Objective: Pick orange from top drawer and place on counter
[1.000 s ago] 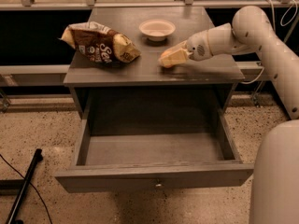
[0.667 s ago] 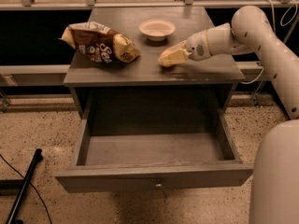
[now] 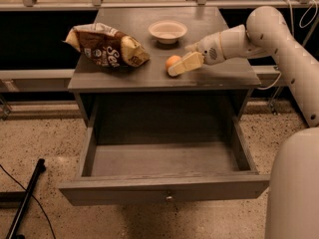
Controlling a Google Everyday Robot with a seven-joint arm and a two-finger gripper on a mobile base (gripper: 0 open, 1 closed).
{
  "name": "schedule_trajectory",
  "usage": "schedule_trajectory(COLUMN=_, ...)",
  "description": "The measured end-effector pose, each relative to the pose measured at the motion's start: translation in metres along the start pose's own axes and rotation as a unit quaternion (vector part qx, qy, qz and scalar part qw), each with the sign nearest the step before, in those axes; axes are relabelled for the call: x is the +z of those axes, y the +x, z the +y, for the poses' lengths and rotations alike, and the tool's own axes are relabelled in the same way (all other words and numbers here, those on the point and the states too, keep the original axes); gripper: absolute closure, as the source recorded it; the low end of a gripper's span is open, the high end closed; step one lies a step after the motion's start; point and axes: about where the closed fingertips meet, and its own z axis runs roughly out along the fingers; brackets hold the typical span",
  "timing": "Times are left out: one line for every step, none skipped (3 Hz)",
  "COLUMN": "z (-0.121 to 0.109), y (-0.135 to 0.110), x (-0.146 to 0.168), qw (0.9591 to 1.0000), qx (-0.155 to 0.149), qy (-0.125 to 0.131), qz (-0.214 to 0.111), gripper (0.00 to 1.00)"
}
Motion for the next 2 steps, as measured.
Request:
schedule_trajectory(z=0.000, y=-0.006, x=-0.003, qw=0.9998, qx=-0.018, qy=0.003, qz=0.005, gripper=0.00)
schedule_trajectory(z=0.001, y=-0.028, x=-0.036, qw=0.9973, qx=-0.069, qy=0.021, qz=-0.015, gripper=0.00)
